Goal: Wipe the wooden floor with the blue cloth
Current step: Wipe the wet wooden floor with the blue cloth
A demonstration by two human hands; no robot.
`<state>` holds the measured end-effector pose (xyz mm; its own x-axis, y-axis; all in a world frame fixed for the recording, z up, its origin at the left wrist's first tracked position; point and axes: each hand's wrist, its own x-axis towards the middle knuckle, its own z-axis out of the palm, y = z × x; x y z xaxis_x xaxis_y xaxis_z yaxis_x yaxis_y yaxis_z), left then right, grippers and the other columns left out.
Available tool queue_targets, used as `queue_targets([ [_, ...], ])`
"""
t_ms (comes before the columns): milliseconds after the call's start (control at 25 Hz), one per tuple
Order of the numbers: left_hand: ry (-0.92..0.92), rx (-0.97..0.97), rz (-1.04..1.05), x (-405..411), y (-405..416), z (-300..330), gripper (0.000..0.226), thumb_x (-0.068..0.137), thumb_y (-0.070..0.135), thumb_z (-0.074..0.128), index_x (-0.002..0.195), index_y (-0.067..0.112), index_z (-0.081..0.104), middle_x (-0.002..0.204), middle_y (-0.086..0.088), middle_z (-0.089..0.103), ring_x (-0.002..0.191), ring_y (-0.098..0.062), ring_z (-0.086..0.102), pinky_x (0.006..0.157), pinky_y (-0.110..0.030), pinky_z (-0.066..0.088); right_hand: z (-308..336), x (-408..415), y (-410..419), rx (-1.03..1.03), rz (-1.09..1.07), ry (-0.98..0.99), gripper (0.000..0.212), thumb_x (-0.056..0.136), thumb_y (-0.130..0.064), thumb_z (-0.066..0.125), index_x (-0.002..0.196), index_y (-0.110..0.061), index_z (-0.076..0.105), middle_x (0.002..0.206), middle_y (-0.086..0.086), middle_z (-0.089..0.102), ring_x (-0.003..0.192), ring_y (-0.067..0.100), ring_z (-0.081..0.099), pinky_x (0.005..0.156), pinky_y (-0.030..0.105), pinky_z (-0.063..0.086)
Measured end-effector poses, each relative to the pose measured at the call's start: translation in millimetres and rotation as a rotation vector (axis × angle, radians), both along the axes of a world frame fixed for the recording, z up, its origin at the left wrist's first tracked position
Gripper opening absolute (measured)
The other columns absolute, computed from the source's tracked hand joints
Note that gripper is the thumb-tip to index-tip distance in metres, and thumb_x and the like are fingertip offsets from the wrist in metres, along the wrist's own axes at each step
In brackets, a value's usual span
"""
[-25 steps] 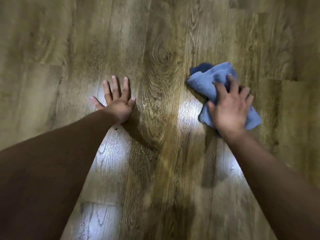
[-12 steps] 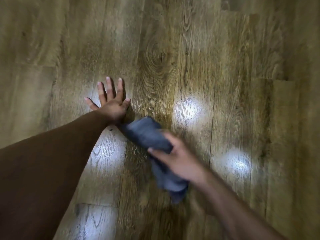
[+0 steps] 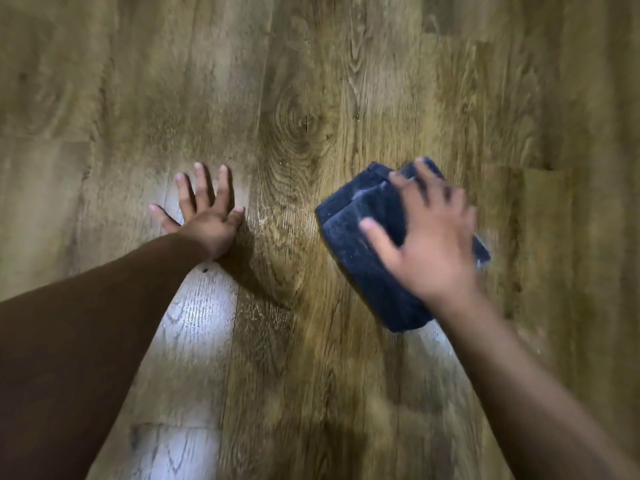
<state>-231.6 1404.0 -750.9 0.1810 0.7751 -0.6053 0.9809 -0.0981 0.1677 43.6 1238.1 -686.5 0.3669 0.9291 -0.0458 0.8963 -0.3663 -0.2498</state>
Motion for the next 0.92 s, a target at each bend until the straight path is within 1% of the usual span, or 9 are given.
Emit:
queue_targets([
  [80,-0.004,0.026,-0.012,-1,-2,-5,0.065,0.105,0.054,0.024,0.152,0.052,-0.021,0.159,0.011,-0.040,0.145,-0.018,-0.039,0.107,-0.069,-0.023,-29,-25,-6,-0.352,0.095,-0.100,0.099,0.076,-0.094,0.026,0.156,-0.040,0.007,0.167,0.000,-0.008,0.148,0.045,0.005,0.109,0.072,0.017],
  [160,-0.009,0.047,-0.015,-3,-2,-10,0.065,0.104,0.054,0.025,0.150,0.053,-0.022,0.158,0.012,-0.041,0.144,-0.017,-0.040,0.105,-0.068,-0.024,-48,-21,-17,-0.405,0.094,-0.113,0.111,0.067,-0.101,0.023,0.156,-0.041,-0.005,0.165,-0.001,-0.018,0.148,0.048,-0.008,0.110,0.075,0.006],
  [240,-0.016,0.035,-0.012,-5,-1,-10,0.066,0.104,0.055,0.024,0.148,0.053,-0.024,0.158,0.012,-0.042,0.144,-0.018,-0.041,0.104,-0.069,-0.025,-54,-19,-29,-0.353,0.119,-0.129,0.109,0.068,-0.100,0.025,0.157,-0.041,0.001,0.167,0.001,-0.012,0.148,0.049,-0.004,0.109,0.077,0.007],
  [360,-0.023,0.031,-0.010,-3,0,-8,0.066,0.105,0.054,0.023,0.149,0.052,-0.025,0.157,0.013,-0.042,0.143,-0.018,-0.042,0.106,-0.071,-0.024,-54,-17,-22,-0.315,0.063,-0.149,0.085,0.085,-0.084,0.026,0.157,-0.043,0.005,0.167,0.000,-0.006,0.148,0.050,0.003,0.106,0.077,0.016],
  [560,-0.012,0.000,-0.002,3,-2,1,0.065,0.107,0.051,0.023,0.152,0.048,-0.023,0.158,0.011,-0.041,0.144,-0.018,-0.041,0.105,-0.068,-0.025,-62,-20,89,-0.249,-0.336,-0.008,0.072,0.093,-0.070,0.029,0.156,-0.044,0.006,0.167,0.004,-0.004,0.145,0.055,0.002,0.104,0.080,0.011],
  [640,-0.014,0.006,0.000,4,-2,3,0.065,0.107,0.051,0.023,0.153,0.047,-0.022,0.158,0.011,-0.041,0.144,-0.019,-0.040,0.106,-0.068,-0.024,-64,-41,125,-0.245,-0.262,-0.028,0.072,0.093,-0.069,0.029,0.156,-0.044,0.005,0.167,0.003,-0.005,0.145,0.055,0.002,0.104,0.079,0.009],
  [760,-0.049,0.014,0.029,6,0,7,0.061,0.107,0.047,0.025,0.157,0.047,-0.011,0.162,0.013,-0.034,0.147,-0.017,-0.035,0.108,-0.066,-0.024,-61,-103,120,-0.222,0.094,-0.111,0.073,0.093,-0.069,0.029,0.156,-0.044,0.006,0.167,0.004,-0.005,0.146,0.053,0.005,0.105,0.076,0.010],
  [840,-0.129,0.071,0.101,5,-5,7,0.058,0.106,0.035,0.030,0.158,0.048,0.007,0.167,0.014,-0.019,0.151,-0.014,-0.026,0.110,-0.064,-0.024,-60,-141,77,-0.172,0.187,-0.106,0.071,0.092,-0.067,0.036,0.156,-0.043,0.015,0.168,0.003,0.002,0.147,0.051,0.010,0.107,0.072,0.015],
  [920,-0.271,0.223,0.216,6,-11,2,0.057,0.099,0.024,0.039,0.152,0.044,0.034,0.169,0.010,0.008,0.155,-0.013,-0.005,0.115,-0.060,-0.018,-63,-152,22,-0.144,0.225,-0.060,0.071,0.091,-0.065,0.041,0.155,-0.041,0.020,0.167,0.003,0.006,0.147,0.050,0.011,0.106,0.070,0.020],
])
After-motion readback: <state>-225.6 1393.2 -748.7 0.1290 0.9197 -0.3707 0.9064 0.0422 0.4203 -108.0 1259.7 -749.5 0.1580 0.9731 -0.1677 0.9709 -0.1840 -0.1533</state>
